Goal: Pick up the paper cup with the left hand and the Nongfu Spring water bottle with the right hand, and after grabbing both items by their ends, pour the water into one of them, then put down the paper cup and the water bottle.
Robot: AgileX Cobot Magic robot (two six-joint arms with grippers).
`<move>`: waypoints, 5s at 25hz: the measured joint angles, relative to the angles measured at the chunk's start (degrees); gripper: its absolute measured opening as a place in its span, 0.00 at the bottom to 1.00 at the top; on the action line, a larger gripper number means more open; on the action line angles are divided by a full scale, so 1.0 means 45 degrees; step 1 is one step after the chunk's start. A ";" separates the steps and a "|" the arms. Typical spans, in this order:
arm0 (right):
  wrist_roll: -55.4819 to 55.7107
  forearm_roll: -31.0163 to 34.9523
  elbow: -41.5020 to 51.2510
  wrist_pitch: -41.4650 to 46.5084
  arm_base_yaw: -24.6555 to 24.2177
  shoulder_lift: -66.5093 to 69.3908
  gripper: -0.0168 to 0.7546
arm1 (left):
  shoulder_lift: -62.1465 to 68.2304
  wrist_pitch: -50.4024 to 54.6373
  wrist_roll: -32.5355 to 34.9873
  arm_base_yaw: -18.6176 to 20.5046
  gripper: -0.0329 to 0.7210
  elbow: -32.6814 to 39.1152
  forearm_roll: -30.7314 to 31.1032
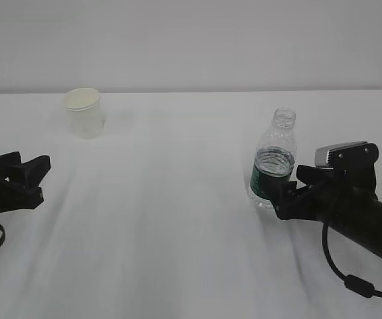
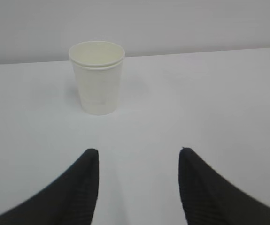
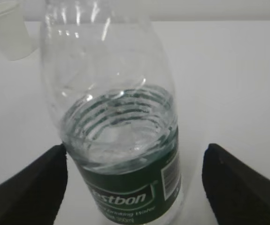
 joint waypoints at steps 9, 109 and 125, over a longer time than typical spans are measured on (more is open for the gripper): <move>0.0364 -0.0298 -0.0699 0.0000 0.0000 0.0743 0.89 | 0.0000 0.0000 0.0000 0.0000 0.56 0.0000 0.0000; -0.1601 -0.0327 -0.1176 0.0361 0.0000 0.0906 0.60 | 0.0493 -0.0029 0.0000 0.0000 0.54 -0.0244 0.0094; -0.1709 -0.0008 -0.0276 0.0380 0.0000 -0.0455 0.60 | 0.2138 -0.0029 0.0000 0.0000 0.75 -0.2776 0.0007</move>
